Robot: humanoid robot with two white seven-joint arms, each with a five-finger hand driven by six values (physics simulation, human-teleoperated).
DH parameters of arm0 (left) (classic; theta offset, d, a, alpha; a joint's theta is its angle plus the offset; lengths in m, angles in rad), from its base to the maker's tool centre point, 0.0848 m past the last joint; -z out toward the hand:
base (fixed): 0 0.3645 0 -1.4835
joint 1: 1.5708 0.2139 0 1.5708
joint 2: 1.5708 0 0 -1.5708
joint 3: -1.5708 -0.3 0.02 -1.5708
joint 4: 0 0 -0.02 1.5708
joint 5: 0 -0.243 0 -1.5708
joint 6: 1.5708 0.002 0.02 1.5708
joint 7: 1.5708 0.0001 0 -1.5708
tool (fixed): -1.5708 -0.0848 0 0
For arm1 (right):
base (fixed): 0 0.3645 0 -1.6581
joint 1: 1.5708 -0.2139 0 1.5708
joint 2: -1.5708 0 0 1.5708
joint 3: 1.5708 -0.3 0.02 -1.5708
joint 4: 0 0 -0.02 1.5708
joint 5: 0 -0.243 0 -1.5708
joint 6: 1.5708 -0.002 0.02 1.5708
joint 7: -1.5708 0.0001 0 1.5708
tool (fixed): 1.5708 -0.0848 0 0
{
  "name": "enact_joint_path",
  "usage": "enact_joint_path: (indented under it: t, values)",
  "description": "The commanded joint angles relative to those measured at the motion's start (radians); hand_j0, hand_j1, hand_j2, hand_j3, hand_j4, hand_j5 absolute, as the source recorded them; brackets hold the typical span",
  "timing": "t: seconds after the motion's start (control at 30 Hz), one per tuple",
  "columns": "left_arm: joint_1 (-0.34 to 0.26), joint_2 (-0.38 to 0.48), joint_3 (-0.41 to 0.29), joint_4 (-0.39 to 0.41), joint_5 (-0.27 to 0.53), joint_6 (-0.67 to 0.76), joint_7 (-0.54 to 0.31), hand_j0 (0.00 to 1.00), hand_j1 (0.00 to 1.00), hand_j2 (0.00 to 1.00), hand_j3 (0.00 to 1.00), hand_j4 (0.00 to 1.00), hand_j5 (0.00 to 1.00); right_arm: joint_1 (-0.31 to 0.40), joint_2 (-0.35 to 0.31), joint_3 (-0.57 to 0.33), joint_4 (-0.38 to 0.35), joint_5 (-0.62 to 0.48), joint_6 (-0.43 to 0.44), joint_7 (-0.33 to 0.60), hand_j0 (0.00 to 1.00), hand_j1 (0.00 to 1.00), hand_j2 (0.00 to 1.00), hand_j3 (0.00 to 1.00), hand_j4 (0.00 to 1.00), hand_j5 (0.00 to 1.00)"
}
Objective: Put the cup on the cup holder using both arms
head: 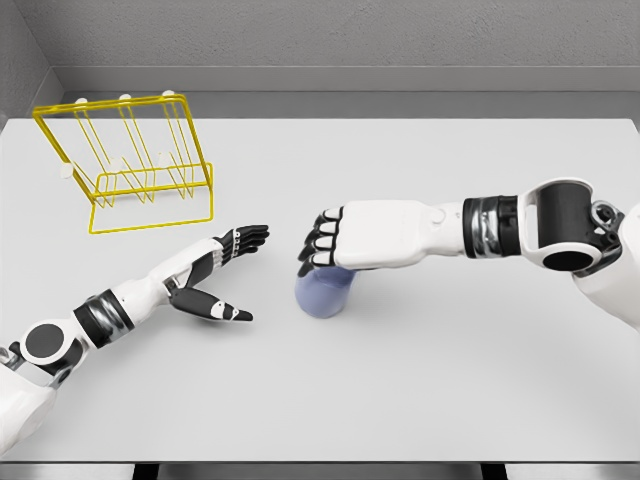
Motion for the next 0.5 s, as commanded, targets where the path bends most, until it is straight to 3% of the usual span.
enact_joint_path:
  t: [0.0, 0.27, 0.47]
  values:
    - [0.000, 0.001, 0.000, 0.000, 0.005, 0.000, 0.000, 1.00, 1.00, 1.00, 1.00, 1.00, 1.00, 0.000, 0.003, -0.001, 0.000, -0.007, 0.003, 0.000, 0.99, 0.99, 0.99, 0.99, 0.99, 0.99]
    - [-0.003, 0.001, 0.002, 0.000, 0.005, 0.002, 0.000, 1.00, 1.00, 1.00, 1.00, 1.00, 1.00, -0.005, 0.009, -0.041, -0.001, -0.022, 0.003, 0.000, 1.00, 1.00, 1.00, 1.00, 1.00, 1.00]
    - [-0.006, 0.001, 0.002, 0.001, 0.005, 0.002, 0.000, 1.00, 1.00, 1.00, 1.00, 1.00, 1.00, 0.051, -0.077, -0.247, -0.001, -0.106, 0.003, 0.000, 1.00, 1.00, 1.00, 1.00, 1.00, 1.00]
